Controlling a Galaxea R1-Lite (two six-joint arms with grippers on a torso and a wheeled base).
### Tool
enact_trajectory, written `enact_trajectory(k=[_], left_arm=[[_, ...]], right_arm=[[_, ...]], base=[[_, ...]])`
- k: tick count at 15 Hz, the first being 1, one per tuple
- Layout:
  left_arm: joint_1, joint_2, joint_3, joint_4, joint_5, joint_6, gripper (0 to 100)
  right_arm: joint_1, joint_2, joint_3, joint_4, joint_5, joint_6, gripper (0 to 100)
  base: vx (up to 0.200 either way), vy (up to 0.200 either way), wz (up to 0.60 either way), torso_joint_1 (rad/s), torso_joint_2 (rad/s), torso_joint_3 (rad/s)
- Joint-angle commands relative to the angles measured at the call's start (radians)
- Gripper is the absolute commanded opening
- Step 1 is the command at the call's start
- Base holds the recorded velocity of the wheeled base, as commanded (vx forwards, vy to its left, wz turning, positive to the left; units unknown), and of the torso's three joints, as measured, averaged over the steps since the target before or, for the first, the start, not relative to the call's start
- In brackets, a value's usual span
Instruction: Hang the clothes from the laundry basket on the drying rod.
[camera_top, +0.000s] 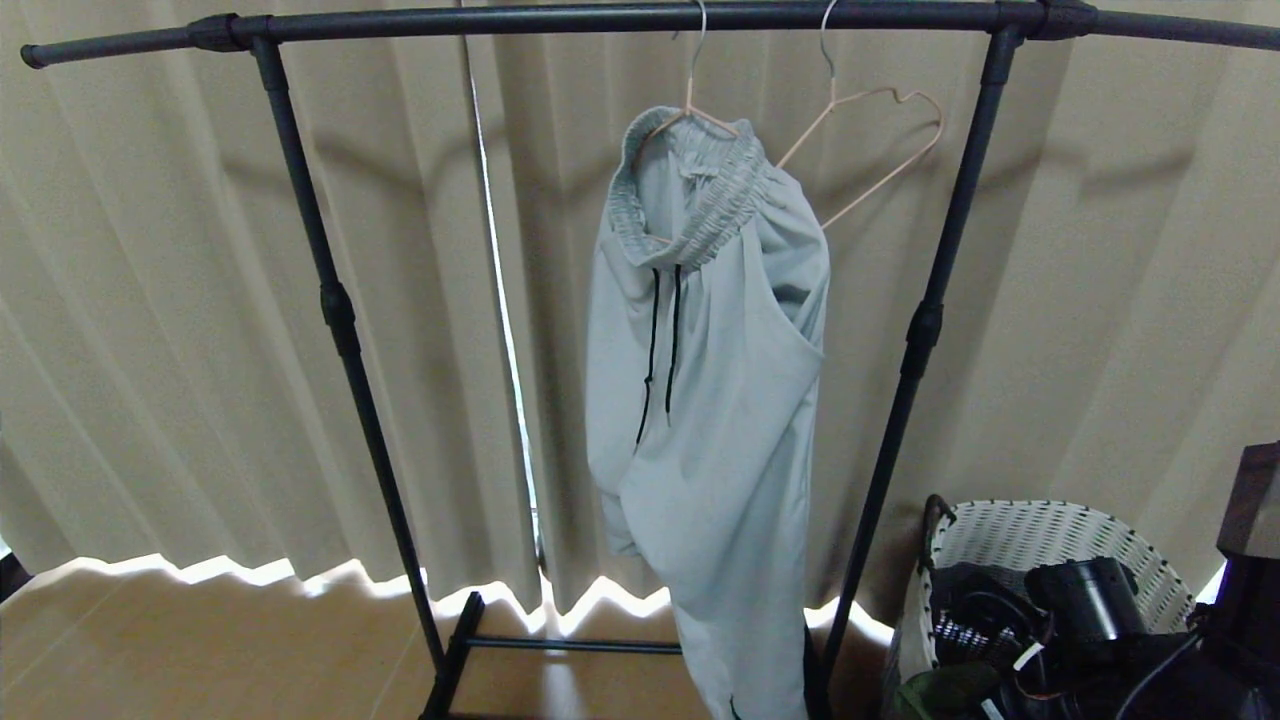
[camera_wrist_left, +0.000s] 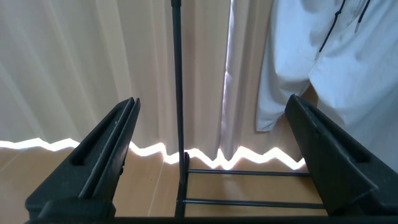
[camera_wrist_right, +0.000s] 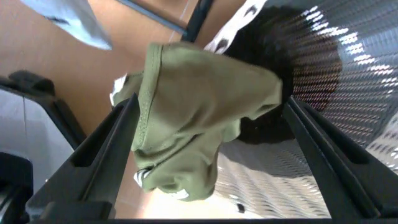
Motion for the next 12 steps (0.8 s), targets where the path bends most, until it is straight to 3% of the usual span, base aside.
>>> enact_trajectory(k=[1,12], left_arm=[[0.0,-0.001,0.0,0.0,0.001,0.0,100],[0.0,-0.001,0.0,0.0,0.002,0.0,100]], right_arm=[[0.0,0.064,-0.018,-0.023,-0.003,0.0,100],[-0.002,0.134,-0.074,-0.035,-0.004,0.001,100]], base=[[0.0,0.0,0.0,0.0,0.0,0.0],[0.0,0.0,0.0,0.0,0.0,0.0]])
